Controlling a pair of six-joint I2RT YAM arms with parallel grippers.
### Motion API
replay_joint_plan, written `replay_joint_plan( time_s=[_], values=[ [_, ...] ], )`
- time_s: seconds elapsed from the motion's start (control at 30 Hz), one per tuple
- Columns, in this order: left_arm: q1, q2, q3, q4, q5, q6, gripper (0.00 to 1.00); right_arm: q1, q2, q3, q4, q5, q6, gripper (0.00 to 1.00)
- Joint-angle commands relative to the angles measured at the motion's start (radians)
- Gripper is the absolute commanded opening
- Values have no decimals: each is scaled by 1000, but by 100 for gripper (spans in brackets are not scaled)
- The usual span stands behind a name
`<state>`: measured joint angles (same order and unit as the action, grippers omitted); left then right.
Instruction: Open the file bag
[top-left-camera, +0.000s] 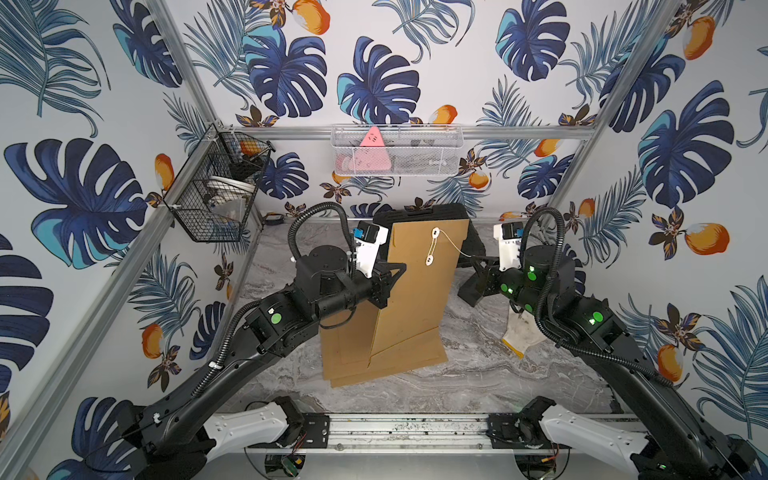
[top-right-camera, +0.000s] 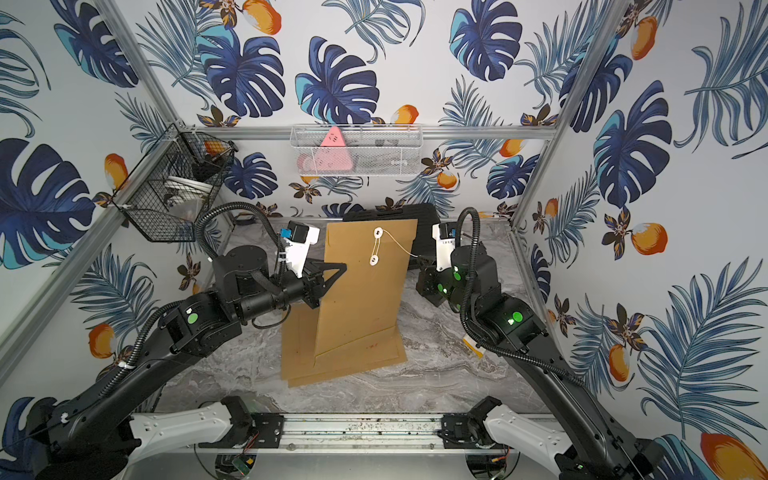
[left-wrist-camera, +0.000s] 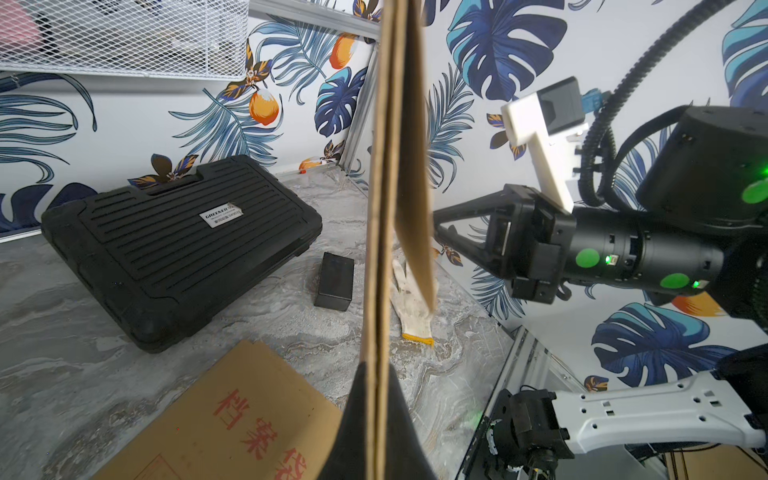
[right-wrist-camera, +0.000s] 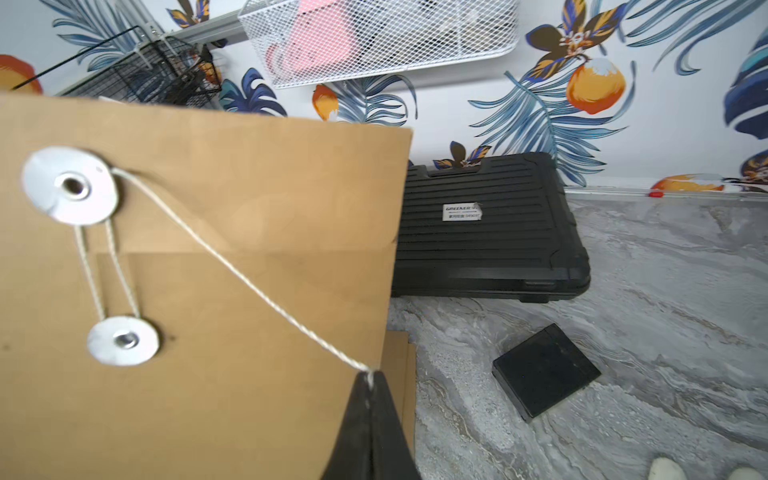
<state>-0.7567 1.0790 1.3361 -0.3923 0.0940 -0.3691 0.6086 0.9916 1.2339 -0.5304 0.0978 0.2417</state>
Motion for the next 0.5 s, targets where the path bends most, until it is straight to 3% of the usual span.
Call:
replay_joint_plan(
  time_s=[0.0,0.47],
  values=[
    [8,5,17,55,29,-10,0,1,-4,-7,35,-110,-33,0],
    [25,19,44,74,33,-14,0,1,7,-19,4,-243,-74,0]
  ],
)
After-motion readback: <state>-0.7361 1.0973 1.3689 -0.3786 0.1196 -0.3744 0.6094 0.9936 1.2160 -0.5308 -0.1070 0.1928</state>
